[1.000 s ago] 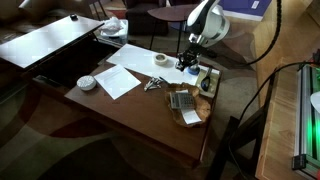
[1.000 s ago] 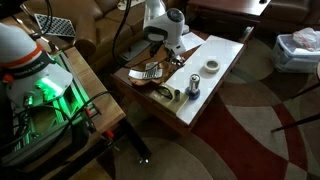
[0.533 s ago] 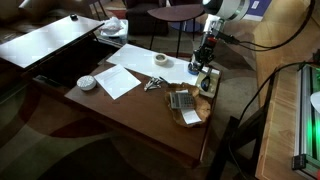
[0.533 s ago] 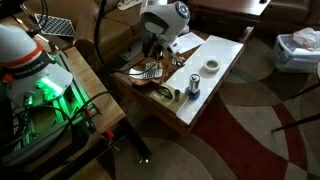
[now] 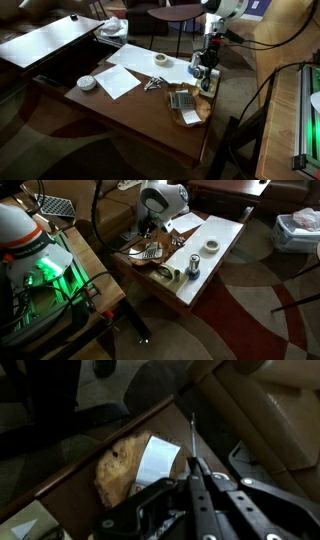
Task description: Pick up the silver measuring spoon and place it on the table in front of the calculator
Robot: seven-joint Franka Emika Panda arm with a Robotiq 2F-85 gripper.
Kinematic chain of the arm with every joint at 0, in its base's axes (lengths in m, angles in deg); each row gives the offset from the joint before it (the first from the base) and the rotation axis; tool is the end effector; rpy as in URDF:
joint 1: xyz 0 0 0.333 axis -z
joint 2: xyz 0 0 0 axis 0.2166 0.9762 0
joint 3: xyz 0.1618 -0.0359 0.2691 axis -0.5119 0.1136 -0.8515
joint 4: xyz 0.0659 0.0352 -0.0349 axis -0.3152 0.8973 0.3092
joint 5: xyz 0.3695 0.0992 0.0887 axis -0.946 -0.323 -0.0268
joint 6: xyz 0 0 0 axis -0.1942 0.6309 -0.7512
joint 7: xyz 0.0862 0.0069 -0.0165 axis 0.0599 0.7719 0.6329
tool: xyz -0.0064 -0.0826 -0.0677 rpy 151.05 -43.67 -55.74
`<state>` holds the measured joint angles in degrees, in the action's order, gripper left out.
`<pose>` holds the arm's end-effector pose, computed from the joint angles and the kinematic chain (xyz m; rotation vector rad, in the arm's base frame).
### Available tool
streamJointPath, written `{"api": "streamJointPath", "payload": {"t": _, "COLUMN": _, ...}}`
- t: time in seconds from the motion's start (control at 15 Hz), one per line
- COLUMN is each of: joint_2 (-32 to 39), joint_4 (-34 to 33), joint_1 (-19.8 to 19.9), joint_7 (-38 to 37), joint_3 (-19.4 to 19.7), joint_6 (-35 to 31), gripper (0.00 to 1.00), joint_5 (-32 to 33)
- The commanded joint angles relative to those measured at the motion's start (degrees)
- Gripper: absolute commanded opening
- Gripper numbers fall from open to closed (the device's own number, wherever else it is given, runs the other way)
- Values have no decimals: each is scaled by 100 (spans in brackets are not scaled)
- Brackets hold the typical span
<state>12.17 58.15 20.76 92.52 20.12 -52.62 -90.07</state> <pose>0.4657 -0.1051 0.0383 -2.3791 0.4733 0.6801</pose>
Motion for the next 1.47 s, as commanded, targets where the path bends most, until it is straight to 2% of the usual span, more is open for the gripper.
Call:
{"api": "streamJointPath", "payload": {"t": 0.0, "joint_2": 328, "joint_4": -369, "joint_1": -517, "joint_7": 570, "joint_3": 407, "joint_6": 1087, "gripper": 1, "joint_5": -80}}
{"api": "streamJointPath", "payload": {"t": 0.13, "joint_2": 508, "joint_4": -498, "joint_1": -795, "joint_7": 742, "joint_3": 551, "joint_6": 1578, "gripper": 1, "joint_5": -79}}
{"api": "streamJointPath", "payload": {"t": 0.53, "joint_2": 858, "joint_4": -303, "joint_1": -1427, "joint_7": 1012, "joint_3": 527, "joint_6": 39, "gripper": 1, "joint_5": -708}}
{"api": "streamJointPath", "payload": {"t": 0.67, "joint_2": 1108, "joint_4": -445, "joint_1": -1620, "joint_7": 980, "joint_3": 573, "joint_6": -161, "gripper": 1, "joint_5": -502}}
{"api": "streamJointPath", "payload": {"t": 0.87, "joint_2": 1476, "joint_4": -722, "joint_1": -1706, "joint_7": 1004, "joint_3": 558, "joint_6": -162, "gripper": 1, "joint_5": -329}}
{"api": "streamJointPath", "payload": {"t": 1.4, "joint_2": 2347, "joint_4": -1673, "joint_1": -2007, "joint_7": 768, "joint_3": 593, "joint_6": -680, "gripper": 1, "joint_5": -59}}
